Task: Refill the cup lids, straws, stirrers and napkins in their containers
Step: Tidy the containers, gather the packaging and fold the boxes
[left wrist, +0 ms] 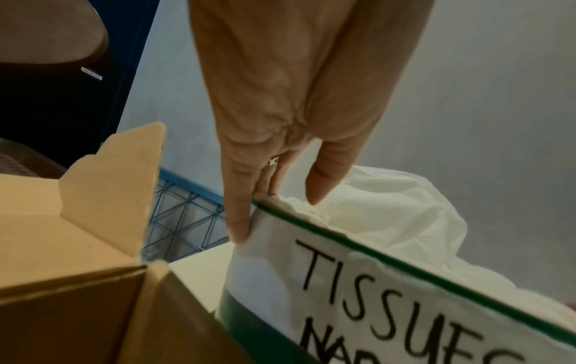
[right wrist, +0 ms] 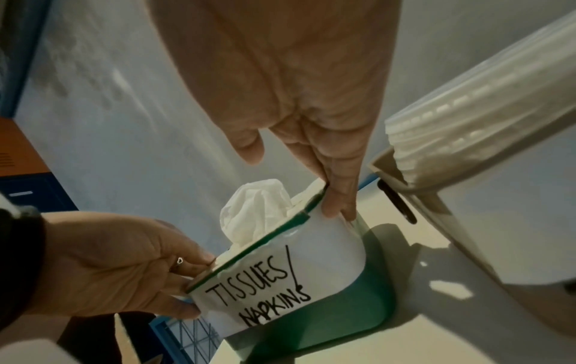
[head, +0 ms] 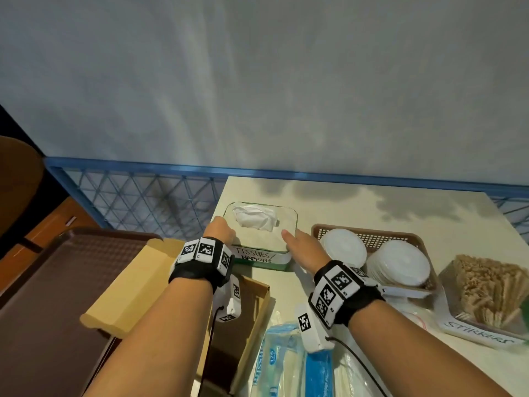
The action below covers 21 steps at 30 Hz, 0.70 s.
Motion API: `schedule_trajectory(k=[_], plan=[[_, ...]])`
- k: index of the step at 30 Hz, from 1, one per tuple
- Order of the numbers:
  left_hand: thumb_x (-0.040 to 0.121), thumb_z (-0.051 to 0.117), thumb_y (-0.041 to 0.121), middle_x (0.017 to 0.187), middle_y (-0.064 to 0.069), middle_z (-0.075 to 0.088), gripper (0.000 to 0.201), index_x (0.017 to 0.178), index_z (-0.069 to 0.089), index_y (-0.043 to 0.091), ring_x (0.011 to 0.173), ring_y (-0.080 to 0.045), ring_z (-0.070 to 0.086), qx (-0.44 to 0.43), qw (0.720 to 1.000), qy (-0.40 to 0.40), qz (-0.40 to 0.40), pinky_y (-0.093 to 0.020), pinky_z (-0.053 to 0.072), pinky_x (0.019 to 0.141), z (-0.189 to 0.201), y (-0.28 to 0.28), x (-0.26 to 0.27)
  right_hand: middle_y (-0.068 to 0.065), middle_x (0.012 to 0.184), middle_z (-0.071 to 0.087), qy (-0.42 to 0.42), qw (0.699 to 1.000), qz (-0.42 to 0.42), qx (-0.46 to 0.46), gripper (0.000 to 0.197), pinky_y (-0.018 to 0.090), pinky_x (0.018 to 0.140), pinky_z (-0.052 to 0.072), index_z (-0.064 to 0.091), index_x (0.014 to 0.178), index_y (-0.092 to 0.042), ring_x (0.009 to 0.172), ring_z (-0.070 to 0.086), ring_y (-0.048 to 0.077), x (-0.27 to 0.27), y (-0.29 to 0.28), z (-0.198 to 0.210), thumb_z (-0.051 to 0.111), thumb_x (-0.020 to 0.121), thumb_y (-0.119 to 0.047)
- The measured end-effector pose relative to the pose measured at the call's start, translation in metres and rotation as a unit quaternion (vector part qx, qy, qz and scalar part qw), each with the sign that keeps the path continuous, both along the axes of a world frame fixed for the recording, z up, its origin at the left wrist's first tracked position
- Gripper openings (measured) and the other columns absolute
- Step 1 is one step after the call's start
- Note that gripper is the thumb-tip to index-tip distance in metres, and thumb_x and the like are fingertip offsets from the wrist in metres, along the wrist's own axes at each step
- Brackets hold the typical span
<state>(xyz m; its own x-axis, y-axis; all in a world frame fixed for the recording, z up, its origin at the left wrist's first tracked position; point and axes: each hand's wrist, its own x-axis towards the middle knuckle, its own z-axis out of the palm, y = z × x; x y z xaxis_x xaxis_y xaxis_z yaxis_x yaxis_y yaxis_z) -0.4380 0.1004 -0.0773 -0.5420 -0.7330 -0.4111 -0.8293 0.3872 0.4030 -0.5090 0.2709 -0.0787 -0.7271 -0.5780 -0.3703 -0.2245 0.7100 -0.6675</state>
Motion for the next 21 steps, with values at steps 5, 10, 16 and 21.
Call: schedule_trajectory(k=[5, 10, 16, 21], plan=[[0.082, 0.067, 0.038, 0.123, -0.016, 0.057, 0.065, 0.127, 0.045, -0.003, 0.112, -0.031, 0.056, 0.003, 1.0, 0.014, -0.016, -0.037, 0.048, 0.09, -0.007, 0.007, 0.002, 0.008, 0.114, 0.062, 0.134, 0.987, 0.013, -0.087, 0.027, 0.011, 0.069, 0.038, 0.06, 0.118, -0.008, 0.09, 0.053, 0.013, -0.003, 0.044, 0.025, 0.052, 0.092, -0.009], [0.073, 0.072, 0.049, 0.127, -0.016, 0.054, 0.079, 0.13, 0.045, 0.001, 0.117, -0.029, 0.052, -0.038, 0.998, -0.004, -0.053, -0.036, 0.047, 0.094, -0.012, 0.01, -0.002, 0.004, 0.116, 0.06, 0.263, 0.935, 0.131, 0.201, 0.027, 0.023, 0.08, 0.041, 0.056, 0.116, -0.016, 0.104, 0.057, 0.019, -0.009, 0.109, 0.021, 0.053, 0.09, -0.012], [0.071, 0.07, 0.056, 0.141, -0.02, 0.041, 0.101, 0.142, 0.026, 0.0, 0.131, -0.032, 0.039, -0.069, 0.997, -0.032, -0.031, -0.039, 0.035, 0.106, -0.026, 0.012, -0.007, 0.001, 0.109, 0.059, 0.324, 0.905, 0.162, 0.222, 0.019, 0.022, 0.068, 0.035, 0.052, 0.11, -0.017, 0.094, 0.06, 0.018, -0.006, 0.128, 0.004, 0.052, 0.091, -0.012], [0.07, 0.07, 0.057, 0.141, -0.018, 0.043, 0.1, 0.142, 0.029, 0.002, 0.131, -0.032, 0.041, -0.071, 0.997, -0.024, -0.031, -0.039, 0.037, 0.103, -0.029, 0.009, -0.008, 0.002, 0.107, 0.06, 0.342, 0.897, 0.175, 0.219, 0.015, 0.024, 0.066, 0.032, 0.054, 0.106, -0.016, 0.093, 0.061, 0.02, -0.013, 0.12, 0.001, 0.049, 0.092, -0.013]])
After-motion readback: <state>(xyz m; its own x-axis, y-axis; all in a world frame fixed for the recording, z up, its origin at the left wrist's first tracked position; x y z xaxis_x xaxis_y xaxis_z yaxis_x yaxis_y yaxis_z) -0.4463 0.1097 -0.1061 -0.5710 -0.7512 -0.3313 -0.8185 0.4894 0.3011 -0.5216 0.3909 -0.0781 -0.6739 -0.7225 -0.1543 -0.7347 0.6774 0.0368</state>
